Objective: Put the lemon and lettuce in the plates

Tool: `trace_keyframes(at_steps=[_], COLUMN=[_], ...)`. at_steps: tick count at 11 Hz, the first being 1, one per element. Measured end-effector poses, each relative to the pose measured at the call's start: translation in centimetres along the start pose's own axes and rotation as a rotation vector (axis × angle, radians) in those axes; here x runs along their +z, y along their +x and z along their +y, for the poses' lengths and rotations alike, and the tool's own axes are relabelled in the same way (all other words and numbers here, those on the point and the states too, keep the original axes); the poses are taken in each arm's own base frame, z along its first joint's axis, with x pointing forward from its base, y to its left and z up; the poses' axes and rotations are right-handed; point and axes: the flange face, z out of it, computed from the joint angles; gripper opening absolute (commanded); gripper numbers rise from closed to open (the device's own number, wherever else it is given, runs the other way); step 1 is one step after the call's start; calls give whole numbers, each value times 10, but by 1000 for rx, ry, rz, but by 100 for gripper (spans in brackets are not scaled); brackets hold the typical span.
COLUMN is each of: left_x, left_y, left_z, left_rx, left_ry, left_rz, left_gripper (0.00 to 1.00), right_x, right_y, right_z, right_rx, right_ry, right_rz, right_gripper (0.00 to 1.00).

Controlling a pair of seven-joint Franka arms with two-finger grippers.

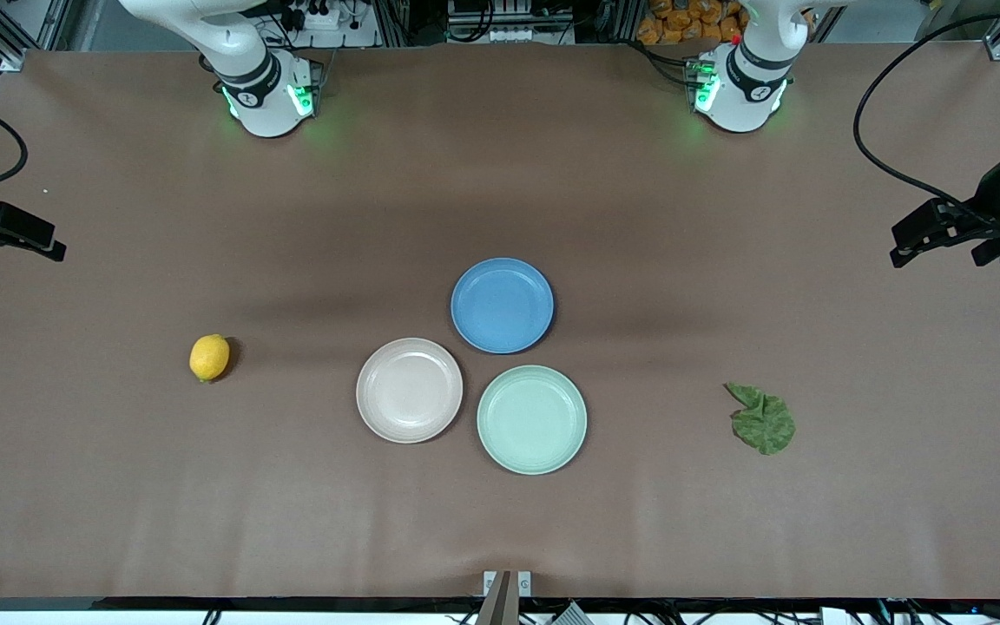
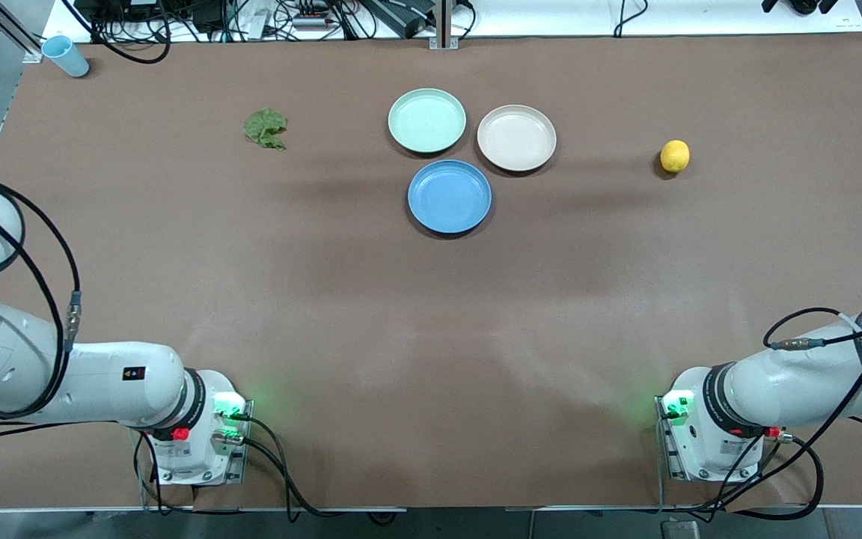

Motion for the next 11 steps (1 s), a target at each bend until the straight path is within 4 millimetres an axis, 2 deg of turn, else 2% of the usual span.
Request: trace_keyframes(at_steps=[4, 6, 8, 11], left_x=[0, 11, 44, 111], left_y=[0, 3, 8, 26], left_z=[0, 0, -1, -6], left_rx=[0, 5, 6, 0], left_ry=[0, 0, 1, -2], left_rz=[0, -20, -80, -170], left_gripper=[100, 100, 100, 100], right_x=[-1, -3, -2, -1], right_y=[-5, -9, -10, -10], right_z=[9, 19, 22, 22], right_rx=[15, 31, 35, 35], right_ry=[2, 5, 7, 8], right_rz=[-22, -24, -27, -31], right_gripper=[100, 100, 100, 100])
